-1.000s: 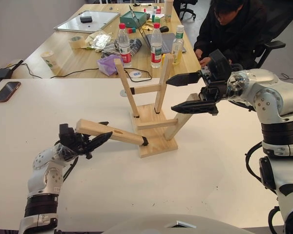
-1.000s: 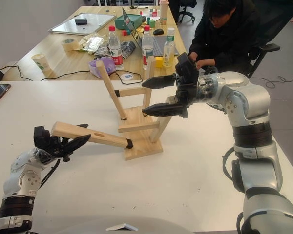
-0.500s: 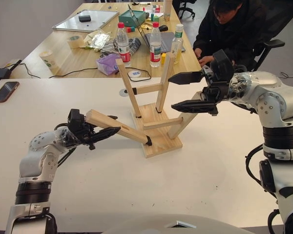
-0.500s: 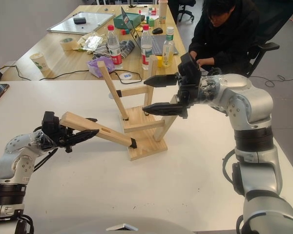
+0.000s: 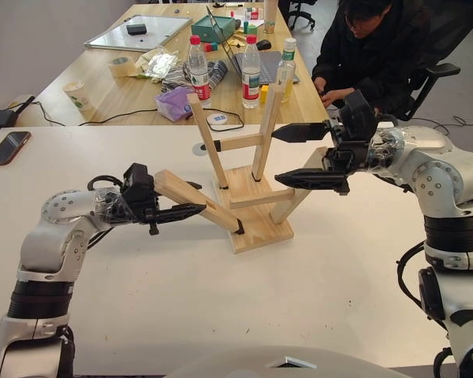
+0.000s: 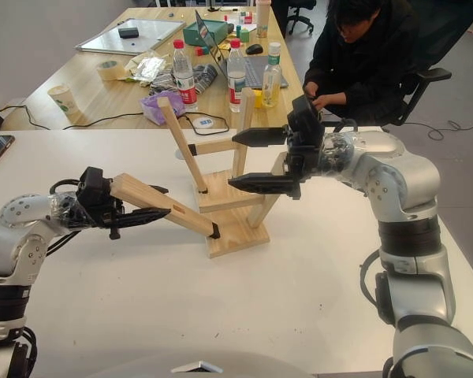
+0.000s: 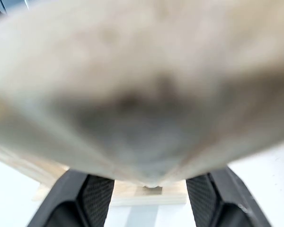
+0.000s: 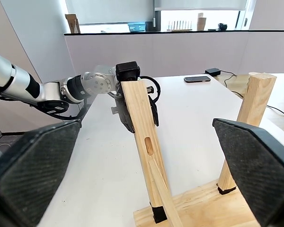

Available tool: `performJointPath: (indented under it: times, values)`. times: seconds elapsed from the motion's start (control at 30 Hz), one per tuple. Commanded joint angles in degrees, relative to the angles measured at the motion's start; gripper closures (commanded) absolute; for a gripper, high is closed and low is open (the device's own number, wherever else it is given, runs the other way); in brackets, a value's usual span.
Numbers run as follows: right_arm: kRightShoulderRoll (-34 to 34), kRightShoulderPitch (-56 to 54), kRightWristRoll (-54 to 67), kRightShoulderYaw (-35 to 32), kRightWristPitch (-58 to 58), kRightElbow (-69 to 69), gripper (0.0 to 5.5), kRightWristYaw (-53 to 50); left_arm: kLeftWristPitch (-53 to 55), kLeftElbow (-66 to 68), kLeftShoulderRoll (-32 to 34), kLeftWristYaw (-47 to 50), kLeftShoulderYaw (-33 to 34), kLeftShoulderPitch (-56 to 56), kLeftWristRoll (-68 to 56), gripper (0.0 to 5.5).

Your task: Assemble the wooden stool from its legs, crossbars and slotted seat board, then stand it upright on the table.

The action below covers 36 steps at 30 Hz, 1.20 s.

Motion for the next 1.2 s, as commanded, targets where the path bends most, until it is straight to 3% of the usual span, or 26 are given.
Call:
performJointPath:
  times: [0.03,0.3,0.6,0.8,0.97,1.2]
  values:
    - [0.43,0.97,1.2,-0.43,0.57,-1.55,0.37,-0.58,2.87,-2.16,1.67,3.37,-1.79,-1.3,3.06,3.48]
    - [0.48,1.71,2.08,-0.08,0.94,-2.43,0.37,-1.03,8.18,-7.53,4.6,4.59,-4.45,-1.7,3.6,3.48]
    - [1.78,1.48,2.39,-0.58,0.08,-3.14,0.37,-3.83,20.39,-10.89,5.26,10.39,-8.39,-10.38,3.78,3.48]
    - [6.86,-8.13,12.82,-11.52,5.03,2.31,0.37,-15.05,22.71,-10.72,5.95,10.85,-11.05,-13.37,4.92,3.48]
    - [7.93,-11.1,18.64,-16.35,7.48,4.58,0.37,-20.17,22.48,-9.31,6.54,10.55,-12.92,-15.13,6.58,3.48]
    - [11.03,-13.29,-0.98,-13.46,-11.49,21.58,0.37,-31.32,22.63,-6.92,6.55,10.13,-15.25,-17.3,8.31,3.48]
